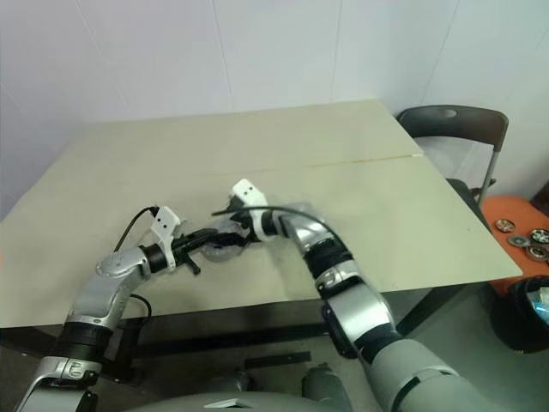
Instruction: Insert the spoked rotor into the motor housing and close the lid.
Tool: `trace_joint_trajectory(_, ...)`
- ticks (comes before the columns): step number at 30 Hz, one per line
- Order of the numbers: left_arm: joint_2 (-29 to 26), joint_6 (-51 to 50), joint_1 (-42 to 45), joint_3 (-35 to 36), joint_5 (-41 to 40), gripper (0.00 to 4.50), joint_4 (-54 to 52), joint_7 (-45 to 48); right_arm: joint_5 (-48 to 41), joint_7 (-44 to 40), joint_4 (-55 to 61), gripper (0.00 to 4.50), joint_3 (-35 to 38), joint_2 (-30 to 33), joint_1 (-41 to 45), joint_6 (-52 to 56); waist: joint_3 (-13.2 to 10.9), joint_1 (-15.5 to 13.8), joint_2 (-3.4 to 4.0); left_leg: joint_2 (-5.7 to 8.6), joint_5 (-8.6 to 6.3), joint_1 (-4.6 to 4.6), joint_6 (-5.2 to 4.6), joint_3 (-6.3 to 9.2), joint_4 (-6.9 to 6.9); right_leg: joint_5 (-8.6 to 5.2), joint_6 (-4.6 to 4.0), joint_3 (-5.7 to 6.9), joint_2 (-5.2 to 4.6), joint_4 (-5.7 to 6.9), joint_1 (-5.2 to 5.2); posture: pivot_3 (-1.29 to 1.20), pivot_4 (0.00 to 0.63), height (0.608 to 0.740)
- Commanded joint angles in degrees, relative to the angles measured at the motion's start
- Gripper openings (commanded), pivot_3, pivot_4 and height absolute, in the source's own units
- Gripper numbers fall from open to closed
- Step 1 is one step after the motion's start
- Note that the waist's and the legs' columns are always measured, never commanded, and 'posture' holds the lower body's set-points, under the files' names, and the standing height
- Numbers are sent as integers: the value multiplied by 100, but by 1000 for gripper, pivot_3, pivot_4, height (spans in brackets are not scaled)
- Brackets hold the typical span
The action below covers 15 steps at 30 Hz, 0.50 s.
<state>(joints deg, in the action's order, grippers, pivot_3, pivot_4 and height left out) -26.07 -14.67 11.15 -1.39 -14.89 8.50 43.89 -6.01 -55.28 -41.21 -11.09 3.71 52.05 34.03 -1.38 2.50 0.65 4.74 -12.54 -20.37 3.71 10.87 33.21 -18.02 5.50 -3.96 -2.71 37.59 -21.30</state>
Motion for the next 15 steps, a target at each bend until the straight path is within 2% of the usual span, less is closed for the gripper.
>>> trace_joint_trajectory(1,-73,-325,-244,-335,301,0,311,34,-241,-334,103,4469,182,245,215,218,0,-1,0,0,0,0,0,0,-2,0,0,0,0,-3,1,0,0,740)
trace_joint_trajectory(5,-75,-315,-244,-336,325,0,288,37,-519,-558,140,4469,320,540,234,1047,-1,-3,2,0,0,-2,0,-2,-5,-1,0,1,-3,-8,0,0,0,740)
trace_joint_trajectory(9,-137,-259,-213,-368,381,0,305,106,-792,-526,303,4469,267,690,164,2754,-2,-10,1,-1,0,-4,0,-3,-4,-5,-9,0,-3,-8,0,0,0,740)
trace_joint_trajectory(12,-229,-118,-127,-340,452,0,327,131,-997,2,354,4469,594,510,105,3767,-2,-3,2,-2,0,-7,0,-3,-7,-6,-13,0,-3,-9,-4,0,0,740)
trace_joint_trajectory(15,-277,-77,-57,-282,435,0,327,160,-1091,962,30,4469,1373,154,265,4209,-3,-4,2,-4,0,-7,0,-3,-9,1,-16,0,-1,-9,-5,0,0,740)
